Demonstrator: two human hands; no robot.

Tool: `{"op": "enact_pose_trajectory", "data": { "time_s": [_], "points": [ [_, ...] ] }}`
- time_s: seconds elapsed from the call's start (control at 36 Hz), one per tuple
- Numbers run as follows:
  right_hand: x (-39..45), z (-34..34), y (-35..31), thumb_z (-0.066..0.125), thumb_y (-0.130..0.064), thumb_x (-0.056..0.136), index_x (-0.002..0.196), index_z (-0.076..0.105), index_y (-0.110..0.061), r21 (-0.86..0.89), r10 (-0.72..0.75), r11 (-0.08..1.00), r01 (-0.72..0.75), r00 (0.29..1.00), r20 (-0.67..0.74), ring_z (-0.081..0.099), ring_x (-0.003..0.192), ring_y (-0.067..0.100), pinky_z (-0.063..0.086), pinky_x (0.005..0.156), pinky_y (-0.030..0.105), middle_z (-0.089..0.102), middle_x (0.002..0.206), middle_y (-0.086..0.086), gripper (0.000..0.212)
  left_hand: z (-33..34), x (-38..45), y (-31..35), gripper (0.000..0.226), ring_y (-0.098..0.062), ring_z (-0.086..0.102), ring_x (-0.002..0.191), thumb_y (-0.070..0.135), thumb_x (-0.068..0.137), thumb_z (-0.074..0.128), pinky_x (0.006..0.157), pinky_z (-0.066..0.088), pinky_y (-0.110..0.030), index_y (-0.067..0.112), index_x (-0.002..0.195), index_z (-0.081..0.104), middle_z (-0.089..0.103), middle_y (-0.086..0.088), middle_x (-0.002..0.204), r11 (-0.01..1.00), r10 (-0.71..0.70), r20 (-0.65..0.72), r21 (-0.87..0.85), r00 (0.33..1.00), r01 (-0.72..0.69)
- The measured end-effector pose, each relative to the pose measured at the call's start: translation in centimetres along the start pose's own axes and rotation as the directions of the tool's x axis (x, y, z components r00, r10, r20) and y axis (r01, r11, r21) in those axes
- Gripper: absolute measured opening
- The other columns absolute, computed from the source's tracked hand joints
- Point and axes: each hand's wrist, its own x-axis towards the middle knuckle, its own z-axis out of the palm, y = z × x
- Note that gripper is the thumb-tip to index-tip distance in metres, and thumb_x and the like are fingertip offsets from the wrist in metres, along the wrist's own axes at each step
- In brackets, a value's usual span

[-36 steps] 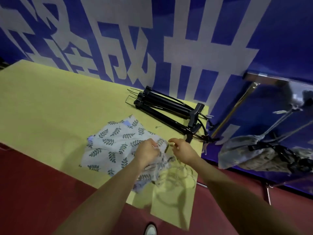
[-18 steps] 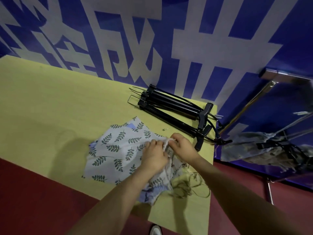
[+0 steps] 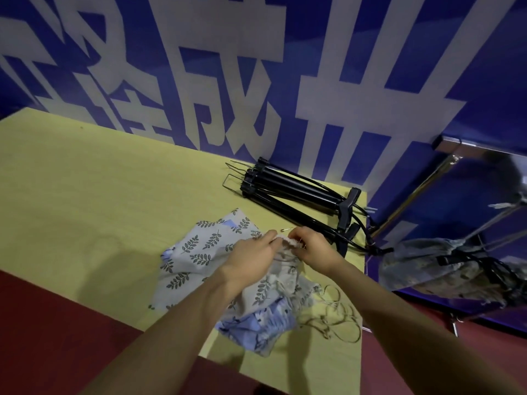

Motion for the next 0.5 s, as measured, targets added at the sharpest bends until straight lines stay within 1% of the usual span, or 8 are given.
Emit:
{"op": "enact_pose_trajectory", "data": {
  "time_s": [0.08, 0.11, 0.17, 0.22, 0.31, 0.36, 0.44, 0.5],
  "points": [
    [-0.3, -0.3, 0.1, 0.061, -0.013, 0.090, 0.110, 0.059, -0.009, 0.114, 0.033, 0.993, -0.032, 0.999, -0.011, 0.056, 0.080, 0.016, 0.046, 0.074, 0.030, 0.060, 0.097, 0.006, 0.020, 0.9, 0.2, -0.1, 0.066, -0.028, 0.060, 0.093, -0.003, 0.088, 0.046, 0.063, 0.042, -0.033, 0.011, 0.146, 0.018, 0.030, -0.012, 0.143, 0.995, -0.091, 0.034, -0.043, 0.995, 0.092],
    [-0.4, -0.4, 0.1, 0.059, -0.017, 0.092, 0.110, 0.059, -0.010, 0.202, 0.073, 0.977, -0.064, 0.997, -0.037, 0.057, 0.076, 0.015, 0.047, 0.072, 0.030, 0.060, 0.094, 0.005, 0.020, 1.0, 0.2, -0.1, 0.067, -0.028, 0.060, 0.096, 0.000, 0.089, 0.049, 0.066, 0.045, -0.034, 0.010, 0.147, 0.016, 0.031, -0.012, 0.142, 0.988, -0.131, 0.039, -0.071, 0.991, 0.134],
    [-0.4, -0.4, 0.5, 0.052, -0.023, 0.096, 0.108, 0.060, -0.010, 0.327, 0.187, 0.934, -0.144, 0.977, -0.106, 0.061, 0.079, 0.019, 0.050, 0.075, 0.034, 0.062, 0.094, 0.007, 0.020, 1.0, 0.3, -0.4, 0.068, -0.030, 0.058, 0.104, 0.007, 0.091, 0.051, 0.074, 0.048, -0.037, 0.006, 0.148, 0.014, 0.031, -0.012, 0.144, 0.970, -0.209, 0.039, -0.121, 0.977, 0.212],
    [-0.2, -0.1, 1.5, 0.048, -0.021, 0.098, 0.105, 0.061, -0.009, 0.266, 0.248, 0.943, -0.200, 0.956, -0.159, 0.065, 0.084, 0.026, 0.053, 0.079, 0.043, 0.066, 0.094, 0.010, 0.019, 1.0, 0.3, -0.6, 0.067, -0.028, 0.058, 0.105, 0.006, 0.090, 0.052, 0.070, 0.047, -0.033, 0.005, 0.147, 0.016, 0.031, -0.012, 0.144, 0.955, -0.265, 0.010, -0.135, 0.964, 0.264],
    [0.2, 0.7, 2.7, 0.046, -0.011, 0.096, 0.104, 0.060, -0.008, 0.135, 0.281, 0.955, -0.263, 0.949, -0.141, 0.068, 0.083, 0.030, 0.056, 0.076, 0.048, 0.067, 0.093, 0.014, 0.017, 1.5, 0.7, -0.8, 0.066, -0.027, 0.058, 0.102, 0.001, 0.088, 0.050, 0.065, 0.043, -0.028, 0.007, 0.145, 0.019, 0.031, -0.010, 0.143, 0.929, -0.324, -0.022, -0.199, 0.946, 0.313],
    [0.7, 1.3, 3.3, 0.049, -0.010, 0.093, 0.104, 0.061, -0.006, 0.040, 0.301, 0.954, -0.298, 0.949, -0.090, 0.066, 0.088, 0.029, 0.055, 0.074, 0.043, 0.066, 0.099, 0.015, 0.017, 1.9, 1.1, -0.9, 0.066, -0.029, 0.059, 0.100, -0.002, 0.087, 0.049, 0.063, 0.042, -0.031, 0.009, 0.145, 0.020, 0.030, -0.008, 0.143, 0.905, -0.360, -0.036, -0.255, 0.932, 0.340],
    [1.5, 2.2, 3.8, 0.058, -0.013, 0.090, 0.109, 0.058, -0.003, -0.140, 0.338, 0.932, -0.334, 0.941, 0.006, 0.058, 0.102, 0.030, 0.046, 0.077, 0.034, 0.059, 0.112, 0.015, 0.021, 2.2, 1.9, -1.3, 0.069, -0.027, 0.059, 0.101, -0.001, 0.086, 0.052, 0.065, 0.047, -0.034, 0.015, 0.146, 0.021, 0.028, -0.004, 0.147, 0.884, -0.374, -0.066, -0.328, 0.925, 0.334],
    [1.9, 2.7, 4.1, 0.060, -0.012, 0.088, 0.106, 0.055, -0.004, -0.181, 0.360, 0.920, -0.349, 0.932, 0.035, 0.056, 0.103, 0.031, 0.043, 0.073, 0.031, 0.054, 0.116, 0.017, 0.020, 2.3, 2.4, -1.5, 0.071, -0.024, 0.059, 0.104, 0.000, 0.086, 0.053, 0.067, 0.049, -0.031, 0.018, 0.147, 0.021, 0.027, 0.000, 0.150, 0.882, -0.357, -0.083, -0.358, 0.930, 0.307]
  ]
}}
